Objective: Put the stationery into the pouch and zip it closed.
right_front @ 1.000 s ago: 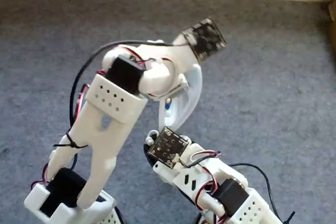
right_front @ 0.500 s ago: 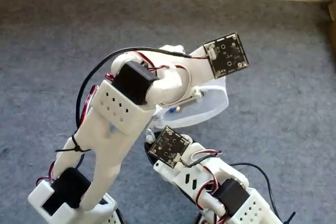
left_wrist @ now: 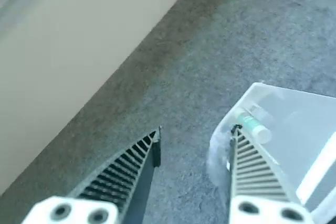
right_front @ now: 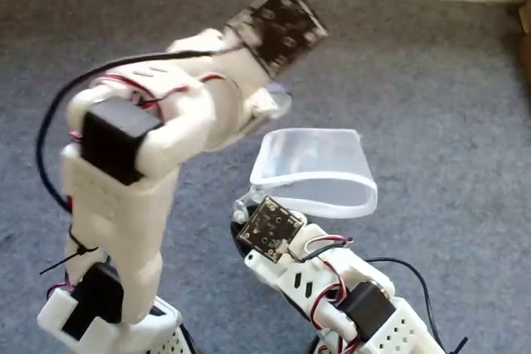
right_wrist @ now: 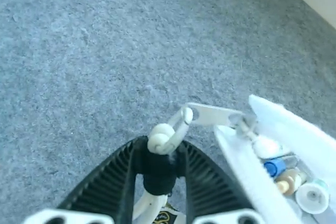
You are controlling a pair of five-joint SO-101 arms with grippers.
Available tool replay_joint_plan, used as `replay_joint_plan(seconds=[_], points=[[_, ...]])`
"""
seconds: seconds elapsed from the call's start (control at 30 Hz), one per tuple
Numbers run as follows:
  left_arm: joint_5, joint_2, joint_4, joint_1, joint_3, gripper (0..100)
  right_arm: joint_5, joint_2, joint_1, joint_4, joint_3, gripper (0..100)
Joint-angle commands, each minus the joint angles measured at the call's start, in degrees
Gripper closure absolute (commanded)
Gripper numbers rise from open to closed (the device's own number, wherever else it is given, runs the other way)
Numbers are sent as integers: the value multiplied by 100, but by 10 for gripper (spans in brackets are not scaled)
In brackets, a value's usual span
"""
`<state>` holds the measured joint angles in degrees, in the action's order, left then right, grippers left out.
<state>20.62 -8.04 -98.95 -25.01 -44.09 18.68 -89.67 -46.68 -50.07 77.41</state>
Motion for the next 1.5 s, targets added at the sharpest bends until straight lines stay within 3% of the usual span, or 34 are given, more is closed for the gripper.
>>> replay_joint_plan(seconds=[0.0,0.3,0.5,0.73,1.07,1.47], points=[[-105,-101,-158,664,-497,793,35,-110,382,-57,-136,994],[123,-400,-176,1569,101,791,26,-119,479,-1314,-1305,994],[466,-1543,-158,1525,1692,790,26,-110,1112,-1982,-2062,994],[624,-2791,-97,989,3741,790,35,-110,1560,-2035,-2264,994],[580,-4664,1424,409,6695,789,35,-110,1947,-2176,-2571,994],[-18,-5411,3121,-233,8418,747,44,-110,1956,-2519,-2958,994]])
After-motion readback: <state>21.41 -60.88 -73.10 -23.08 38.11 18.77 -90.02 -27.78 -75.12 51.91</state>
